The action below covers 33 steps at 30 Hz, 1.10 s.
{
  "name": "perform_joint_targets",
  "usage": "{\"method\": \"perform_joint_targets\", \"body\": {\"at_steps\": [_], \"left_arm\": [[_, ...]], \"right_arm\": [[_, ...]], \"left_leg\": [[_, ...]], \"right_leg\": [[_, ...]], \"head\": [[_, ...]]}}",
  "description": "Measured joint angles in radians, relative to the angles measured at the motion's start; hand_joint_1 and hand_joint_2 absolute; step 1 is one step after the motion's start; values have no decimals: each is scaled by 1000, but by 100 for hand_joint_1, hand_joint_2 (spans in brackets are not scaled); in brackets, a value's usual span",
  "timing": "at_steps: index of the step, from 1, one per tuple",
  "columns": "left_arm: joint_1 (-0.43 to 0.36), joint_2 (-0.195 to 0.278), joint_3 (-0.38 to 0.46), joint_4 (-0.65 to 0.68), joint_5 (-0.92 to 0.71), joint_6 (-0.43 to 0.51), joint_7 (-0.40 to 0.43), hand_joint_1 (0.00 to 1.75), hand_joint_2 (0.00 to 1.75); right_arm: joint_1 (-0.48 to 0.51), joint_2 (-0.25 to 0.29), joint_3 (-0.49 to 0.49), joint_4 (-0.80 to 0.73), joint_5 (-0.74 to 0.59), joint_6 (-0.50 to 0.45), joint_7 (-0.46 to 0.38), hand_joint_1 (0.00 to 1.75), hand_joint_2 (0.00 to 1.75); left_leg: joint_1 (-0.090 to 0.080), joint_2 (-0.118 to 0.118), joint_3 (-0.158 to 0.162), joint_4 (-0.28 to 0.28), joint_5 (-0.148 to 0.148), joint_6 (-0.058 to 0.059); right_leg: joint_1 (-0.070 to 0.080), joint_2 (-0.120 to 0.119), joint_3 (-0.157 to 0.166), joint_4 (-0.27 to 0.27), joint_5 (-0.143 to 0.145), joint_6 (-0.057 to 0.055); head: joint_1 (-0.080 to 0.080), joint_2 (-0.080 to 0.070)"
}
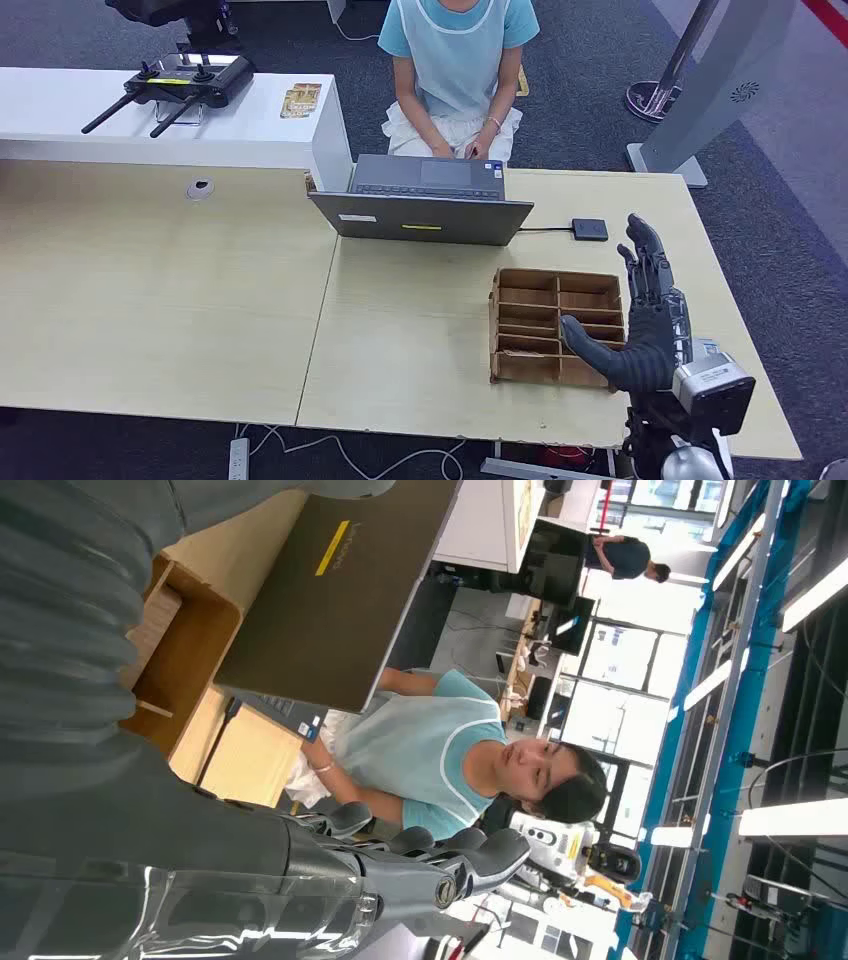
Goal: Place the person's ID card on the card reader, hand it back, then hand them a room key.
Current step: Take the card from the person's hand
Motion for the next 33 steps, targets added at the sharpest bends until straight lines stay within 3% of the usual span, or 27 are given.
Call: {"method": "perform_joint_targets", "body": {"at_steps": [33], "left_arm": [[0, -1, 0, 0, -3, 0, 18, 0, 0]], "right_arm": [[23, 0, 5, 2, 18, 2, 12, 0, 175]], "left_leg": [[0, 0, 0, 0, 0, 0]], "right_leg": [[0, 0, 0, 0, 0, 0]], "head": [[0, 0]]}}
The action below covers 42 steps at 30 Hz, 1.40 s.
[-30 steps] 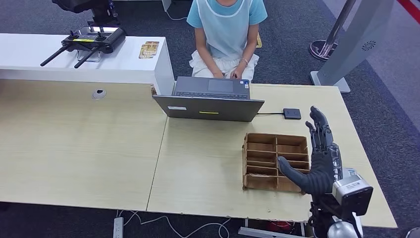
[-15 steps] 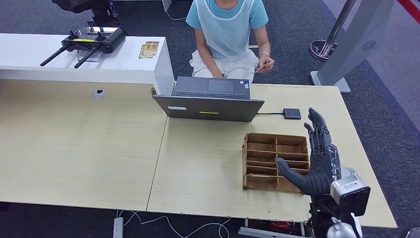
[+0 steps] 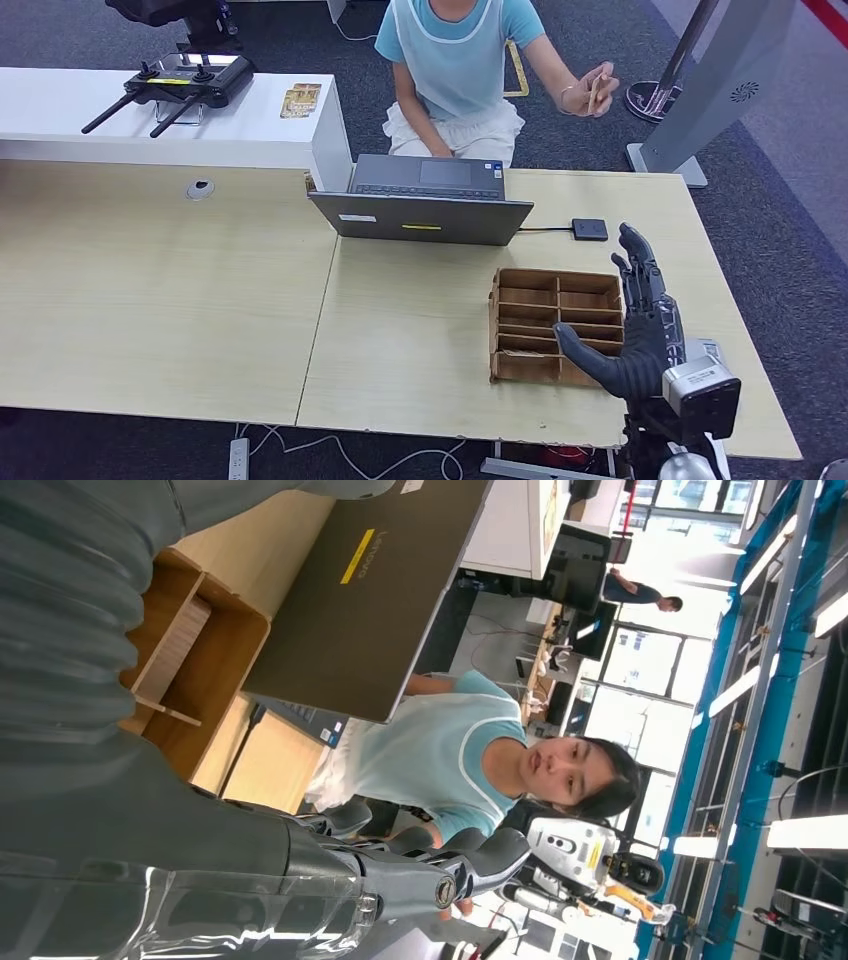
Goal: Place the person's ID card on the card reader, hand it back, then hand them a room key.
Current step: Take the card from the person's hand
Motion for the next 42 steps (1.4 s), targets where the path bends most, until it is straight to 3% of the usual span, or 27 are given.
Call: {"method": "perform_joint_targets", "body": {"at_steps": [6, 11, 17, 26, 33, 42], "left_arm": [[0, 1, 0, 0, -6, 0, -1, 0, 0], [-1, 2, -4, 0, -14, -1, -1, 0, 0], [-1, 2, -17, 0, -34, -5, -1, 0, 0], [-3, 2, -48, 0, -72, -15, -1, 0, 0], [-4, 3, -77, 0, -101, -23, 0, 0, 0], [-5, 5, -95, 0, -108, -27, 2, 0, 0]], "right_arm": [[-16, 0, 1, 2, 51, -12, 7, 0, 175], [-73, -5, 17, 8, 245, -126, 54, 0, 175], [-194, -32, 61, 25, 496, -259, 145, 0, 175], [-430, -94, 112, 140, 786, -356, 299, 0, 175], [-619, -136, 117, 334, 992, -383, 404, 0, 175], [-839, -168, 118, 646, 1032, -288, 457, 0, 175]], "left_leg": [[0, 0, 0, 0, 0, 0], [0, 0, 0, 0, 0, 0], [0, 0, 0, 0, 1, 0], [0, 0, 0, 0, 2, 0], [0, 0, 0, 0, 3, 0], [0, 0, 0, 0, 4, 0]], "right_leg": [[0, 0, 0, 0, 0, 0], [0, 0, 0, 0, 0, 0], [0, 0, 0, 0, 1, 0], [0, 0, 0, 0, 2, 0], [0, 0, 0, 0, 4, 0], [0, 0, 0, 1, 5, 0]], "head": [[0, 0], [0, 0], [0, 0], [0, 0], [0, 0], [0, 0]]}}
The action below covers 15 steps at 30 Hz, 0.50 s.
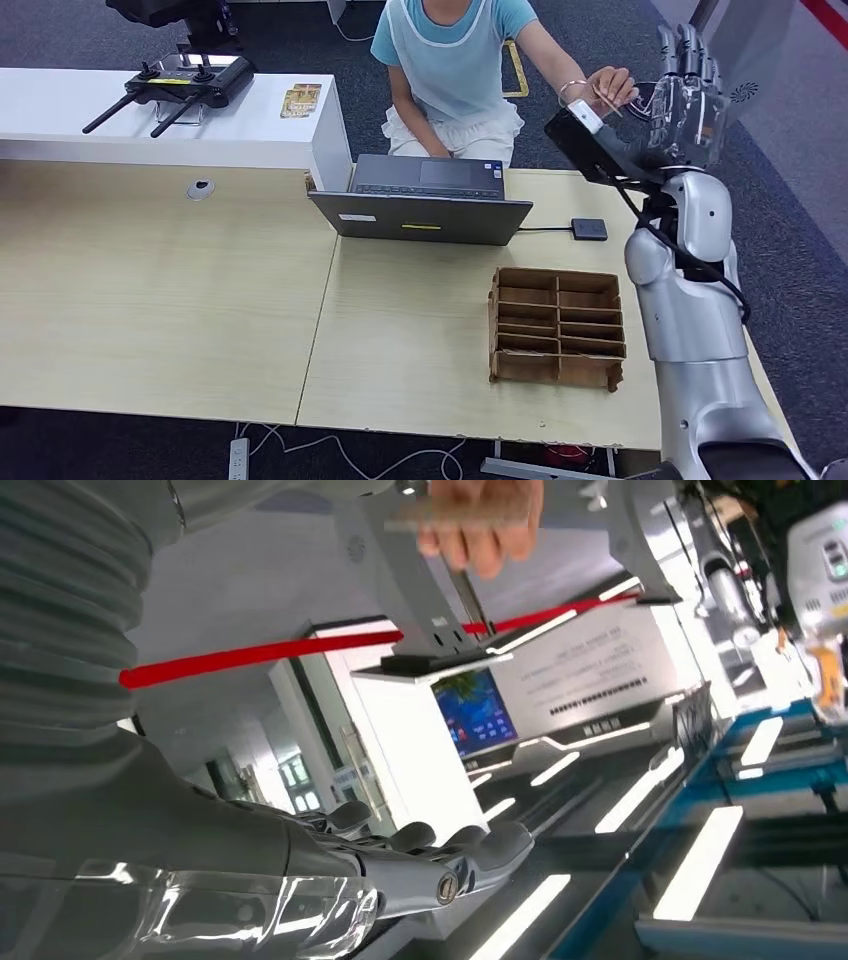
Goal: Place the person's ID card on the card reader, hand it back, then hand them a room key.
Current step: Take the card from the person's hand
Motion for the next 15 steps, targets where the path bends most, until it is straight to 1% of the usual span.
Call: {"method": "perform_joint_targets", "body": {"at_steps": [9, 15], "left_arm": [[0, 1, -2, 0, 0, -1, 1, 0, 0], [0, 2, -2, 0, -3, 0, 2, 0, 0]], "right_arm": [[-134, -28, 26, 255, 57, 43, 23, 0, 175], [-189, -36, 35, 361, 83, 55, 51, 0, 175]], "left_leg": [[0, 0, 0, 0, 0, 0], [0, 0, 0, 0, 0, 0]], "right_leg": [[0, 0, 0, 0, 0, 1], [0, 0, 0, 0, 0, 1]], "head": [[0, 0], [0, 0]]}}
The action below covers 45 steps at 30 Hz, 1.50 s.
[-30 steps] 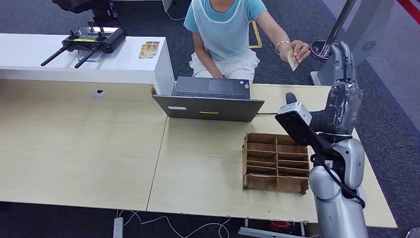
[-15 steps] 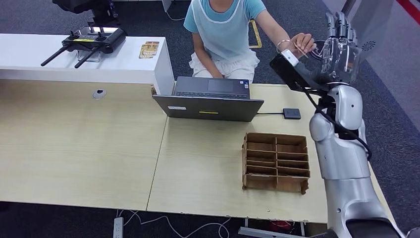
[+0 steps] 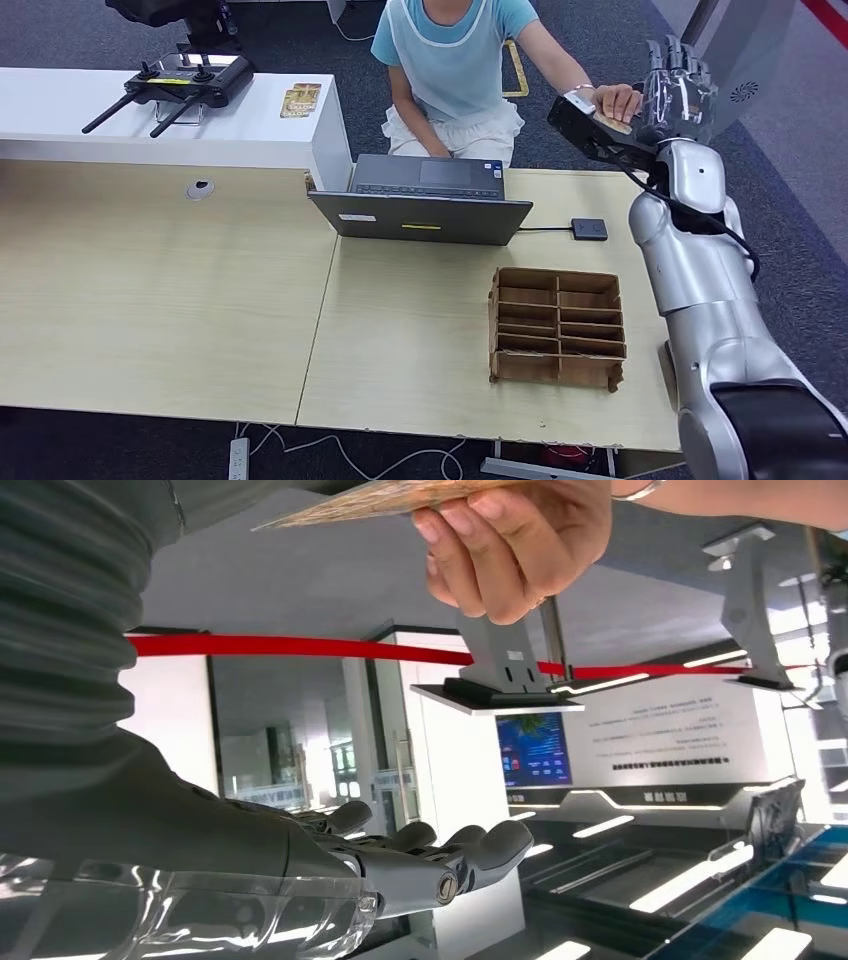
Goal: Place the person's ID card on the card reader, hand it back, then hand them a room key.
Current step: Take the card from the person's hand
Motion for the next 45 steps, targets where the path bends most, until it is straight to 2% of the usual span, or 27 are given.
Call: {"method": "perform_joint_targets", "body": {"at_steps": [4, 5, 8, 9, 12, 35, 41, 45], "left_arm": [[0, 1, 0, 0, -2, 2, 0, 0, 0], [0, 1, 0, 0, -3, 2, 0, 0, 0], [0, 2, 0, 0, -3, 3, 1, 0, 0], [0, 3, 0, 0, -2, 3, 2, 0, 0], [0, 3, 0, 0, -2, 5, 7, 0, 0], [0, 3, 0, 0, 10, 6, 9, 0, 0], [0, 3, 0, 0, 13, 6, 9, 0, 0], [0, 3, 0, 0, 17, 7, 9, 0, 0]], "right_arm": [[-27, -9, 1, 59, 28, -13, 22, 4, 175], [-31, -12, 0, 70, 32, -18, 26, 28, 175], [-36, -22, -3, 92, 42, -29, 31, 137, 175], [-37, -24, -6, 97, 44, -32, 32, 155, 175], [-37, -28, -12, 108, 51, -37, 33, 172, 175], [-12, -19, -59, 119, 17, -63, -34, 175, 175], [30, -3, -110, 56, -52, -91, -53, 175, 175], [63, 10, -168, -21, -154, -81, -93, 175, 175]], "left_leg": [[0, 0, 0, 0, 0, 0], [0, 0, 0, 0, 0, 0], [0, 0, 0, 0, 0, 0], [0, 0, 0, 0, 0, 0], [0, 0, 0, 0, 0, 0], [0, 0, 0, 0, 0, 0], [0, 0, 0, 0, 0, 0], [0, 0, -1, 0, 0, 0]], "right_leg": [[0, 0, 0, 0, 0, 0], [0, 0, 0, 0, 0, 0], [0, 0, 0, 0, 0, 0], [0, 0, 0, 0, 0, 0], [0, 0, 0, 0, 0, 0], [0, 0, 0, 0, 0, 0], [0, 0, 0, 0, 0, 0], [0, 0, 0, 0, 0, 0]], "head": [[0, 0], [0, 0], [0, 0], [0, 0], [0, 0], [0, 0], [0, 0], [0, 0]]}}
